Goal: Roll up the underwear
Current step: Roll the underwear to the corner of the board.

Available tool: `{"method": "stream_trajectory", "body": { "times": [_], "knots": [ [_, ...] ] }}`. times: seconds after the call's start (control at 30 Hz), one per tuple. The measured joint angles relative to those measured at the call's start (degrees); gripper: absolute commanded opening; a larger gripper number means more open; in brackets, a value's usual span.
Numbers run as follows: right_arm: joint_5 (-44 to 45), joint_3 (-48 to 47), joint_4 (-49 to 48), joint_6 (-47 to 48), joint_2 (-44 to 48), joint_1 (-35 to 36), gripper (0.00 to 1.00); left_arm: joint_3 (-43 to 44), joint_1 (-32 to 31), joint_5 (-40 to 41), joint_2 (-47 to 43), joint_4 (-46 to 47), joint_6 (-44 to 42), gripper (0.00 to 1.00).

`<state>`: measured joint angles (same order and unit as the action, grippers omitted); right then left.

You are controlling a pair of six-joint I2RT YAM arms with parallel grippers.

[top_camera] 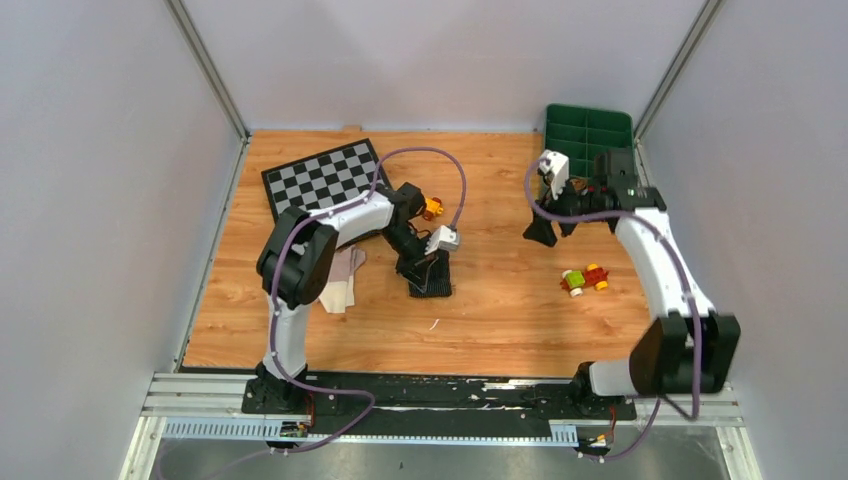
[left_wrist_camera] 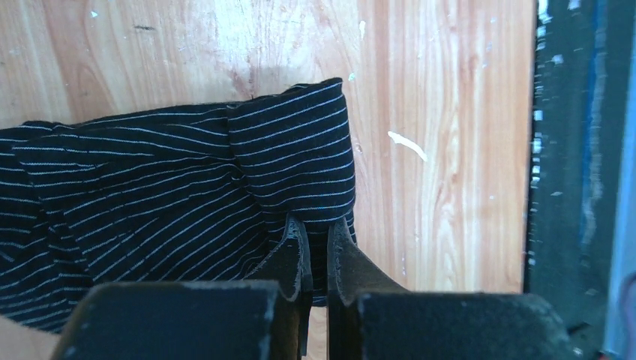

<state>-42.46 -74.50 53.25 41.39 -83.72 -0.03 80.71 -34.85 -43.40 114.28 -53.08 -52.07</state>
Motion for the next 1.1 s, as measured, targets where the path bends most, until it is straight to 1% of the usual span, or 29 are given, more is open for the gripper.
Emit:
{"method": "stream_trajectory", "body": {
  "times": [0.07, 0.1, 0.17, 0.27, 0.33, 0.43, 0.47, 0.6, 0.73, 0.87, 0.93, 1.1],
  "knots": [
    [0.5, 5.9, -6.8, -0.4, 6.7, 2.4, 0.75, 4.8, 1.6, -3.8, 4.4, -5.6, -1.5, 0.01],
    [0.6, 8.8, -10.1, 0.0, 9.7, 4.0, 0.73, 7.3, 2.5, -6.1, 6.9, -8.4, -2.2, 0.01],
    [0.7, 11.9, -12.5, 2.6, 11.9, 8.0, 0.66, 11.4, 4.3, -10.4, 11.5, -13.7, -3.1, 0.01],
    [1.2, 12.2, -12.7, 8.2, 8.3, 15.5, 0.59, 17.2, 6.8, -16.5, 18.5, -22.1, -5.4, 0.01],
    [2.6, 12.2, -12.8, 10.8, 4.7, 20.5, 0.58, 21.5, 8.5, -20.8, 23.8, -28.6, -7.3, 0.01],
    [5.0, 13.7, -14.7, 14.4, -0.1, 28.2, 0.58, 23.5, 10.2, -25.7, 28.3, -34.4, -8.4, 0.01],
    [5.7, 14.4, -15.2, 15.8, -1.4, 30.8, 0.58, 24.0, 10.4, -26.1, 28.4, -35.5, -8.8, 0.01],
    [7.0, 14.9, -18.5, 19.0, -5.4, 36.2, 0.60, 24.1, 10.3, -26.2, 28.6, -36.3, -10.0, 0.01],
    [7.5, 14.7, -22.5, 20.4, -10.2, 39.6, 0.61, 24.3, 10.2, -26.0, 28.7, -36.7, -10.0, 0.01],
    [8.2, 12.4, -24.0, 21.0, -14.8, 41.2, 0.59, 24.5, 10.2, -25.3, 28.8, -37.0, -9.7, 0.01],
    [8.3, 11.2, -24.3, 21.5, -16.3, 41.2, 0.57, 24.7, 10.2, -25.2, 28.9, -37.0, -9.3, 0.01],
    [8.5, 8.8, -24.9, 22.8, -20.1, 41.2, 0.45, 24.7, 10.2, -24.9, 28.9, -37.0, -8.2, 0.01]
  ]
}}
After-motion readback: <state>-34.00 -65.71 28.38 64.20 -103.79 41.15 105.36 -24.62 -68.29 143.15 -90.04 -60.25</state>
